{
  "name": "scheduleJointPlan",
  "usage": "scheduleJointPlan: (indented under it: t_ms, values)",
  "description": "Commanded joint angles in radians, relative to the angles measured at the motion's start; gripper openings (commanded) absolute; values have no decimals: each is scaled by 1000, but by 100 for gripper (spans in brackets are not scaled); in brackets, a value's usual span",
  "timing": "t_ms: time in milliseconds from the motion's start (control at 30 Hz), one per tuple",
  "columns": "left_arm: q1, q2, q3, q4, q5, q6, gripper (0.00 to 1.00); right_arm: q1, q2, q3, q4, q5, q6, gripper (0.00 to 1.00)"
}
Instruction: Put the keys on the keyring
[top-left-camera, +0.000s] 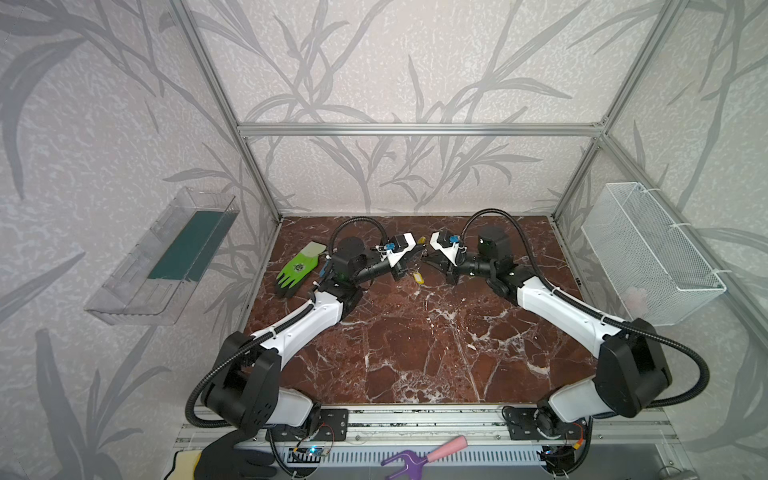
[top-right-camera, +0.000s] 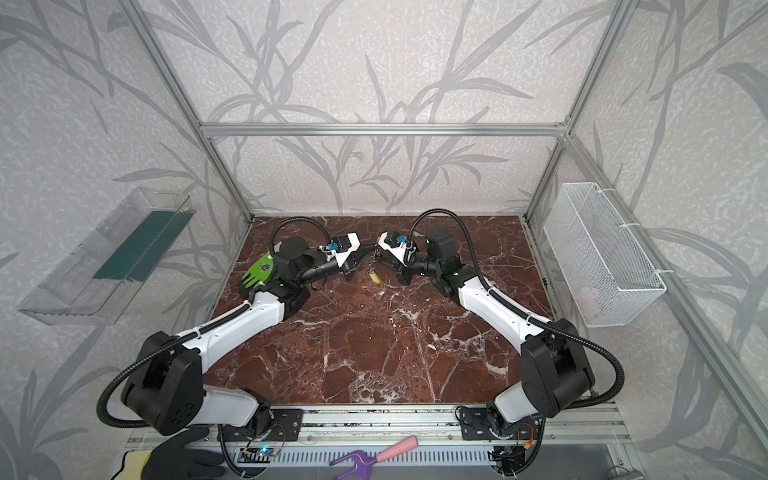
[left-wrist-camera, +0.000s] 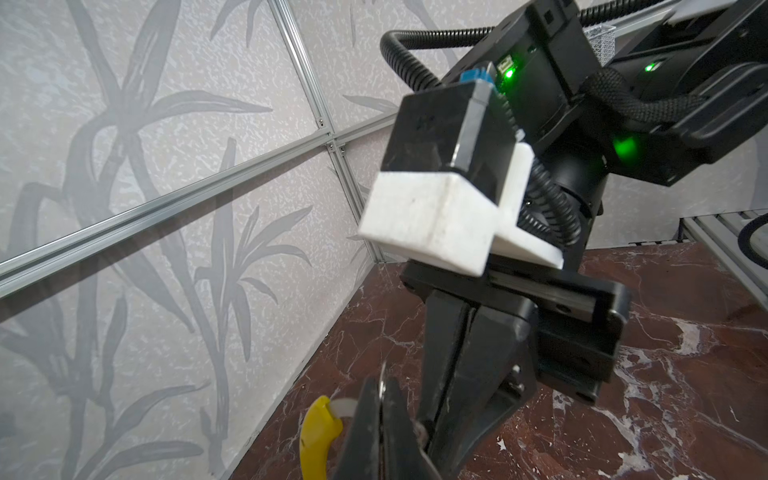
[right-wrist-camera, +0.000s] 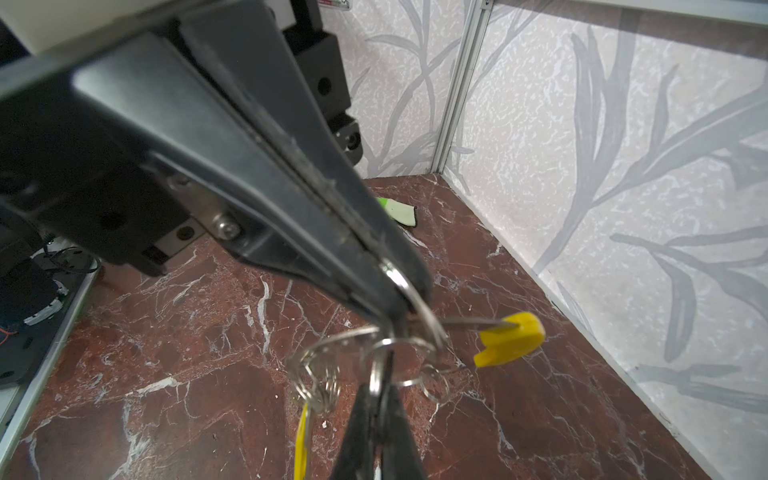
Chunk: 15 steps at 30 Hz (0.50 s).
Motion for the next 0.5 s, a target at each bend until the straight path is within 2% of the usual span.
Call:
scheduleJointPlan:
  t_ms: [0,100,133,200,267,367,467]
  values:
    - [2,-6,-2,119,31,-57,0,4,23,33,-64,-43,-42,0]
    - [3,10,-7,177,44,-104,0,4,37,53,-69,-68,-52,0]
    - [2,13,-7,181,48,-111,0,2,39,58,-72,-70,-54,3]
    - [3,18,-10,183,52,-116,0,2,28,57,-78,-61,-66,19]
    - [6,14,-14,173,55,-113,0,-8,-2,32,-86,-42,-105,28]
    - [17,10,-15,148,72,-108,0,-62,-62,-19,-59,-46,-106,33]
    - [30,12,-11,135,91,-111,0,-114,-125,-63,-9,-71,-89,33]
